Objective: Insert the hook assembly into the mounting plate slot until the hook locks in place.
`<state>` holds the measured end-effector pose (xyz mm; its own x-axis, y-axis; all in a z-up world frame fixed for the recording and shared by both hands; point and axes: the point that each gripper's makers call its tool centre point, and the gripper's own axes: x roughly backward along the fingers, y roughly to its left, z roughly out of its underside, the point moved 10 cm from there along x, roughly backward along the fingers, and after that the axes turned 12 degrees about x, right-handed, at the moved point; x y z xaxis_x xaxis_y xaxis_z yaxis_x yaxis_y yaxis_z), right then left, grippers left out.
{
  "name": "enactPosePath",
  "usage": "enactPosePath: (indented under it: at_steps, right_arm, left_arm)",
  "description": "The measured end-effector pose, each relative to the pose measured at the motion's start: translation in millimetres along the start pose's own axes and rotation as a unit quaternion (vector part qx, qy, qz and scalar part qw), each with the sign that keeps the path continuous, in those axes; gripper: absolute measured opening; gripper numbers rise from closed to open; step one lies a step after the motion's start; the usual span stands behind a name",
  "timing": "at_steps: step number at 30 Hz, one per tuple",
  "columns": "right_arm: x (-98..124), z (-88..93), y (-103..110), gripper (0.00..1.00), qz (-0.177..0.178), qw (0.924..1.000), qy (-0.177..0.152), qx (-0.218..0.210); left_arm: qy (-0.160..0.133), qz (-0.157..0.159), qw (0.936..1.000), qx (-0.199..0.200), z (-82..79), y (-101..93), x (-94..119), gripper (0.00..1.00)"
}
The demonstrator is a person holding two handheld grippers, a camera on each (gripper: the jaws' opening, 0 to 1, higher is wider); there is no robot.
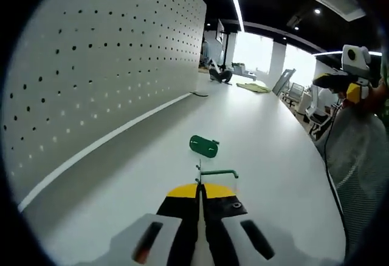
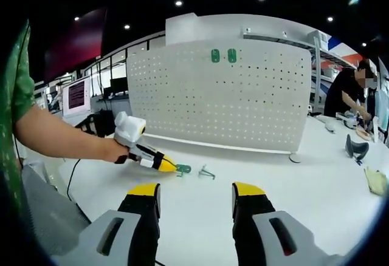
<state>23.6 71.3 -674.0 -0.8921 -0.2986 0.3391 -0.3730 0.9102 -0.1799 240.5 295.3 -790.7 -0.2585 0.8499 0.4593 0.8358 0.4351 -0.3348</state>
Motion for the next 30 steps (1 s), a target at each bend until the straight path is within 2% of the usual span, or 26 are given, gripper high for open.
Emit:
enactPosePath:
  at_steps: [9,13,18,30]
  right_arm:
    - [0,-2.3,0,0.46,-0.006,0.9999,-0.008,0.006]
    - [-1,-5.2,-1,0.46,-0.008,0.9998,-0.013,0.011]
    - [-2,-9.9,-3,0.45,-0.013,0.9996,-0.021,0.015]
    - [-6,-14.3,1,0.44,-0.037,0.9984,-0.032,0.029]
  left_arm:
    - [-0.006,0.017,0.9998,0.004,-5.3,-14.6,9,0.02]
    - [-0.012,0.036,0.9993,0.001,-11.2,-24.7,16,0.02]
    - [-0.015,0.056,0.9982,-0.013,-18.6,-42.3,29,0.02]
    - [-0.027,0.077,0.9962,-0.031,-36.9,-77.9,62,0.02]
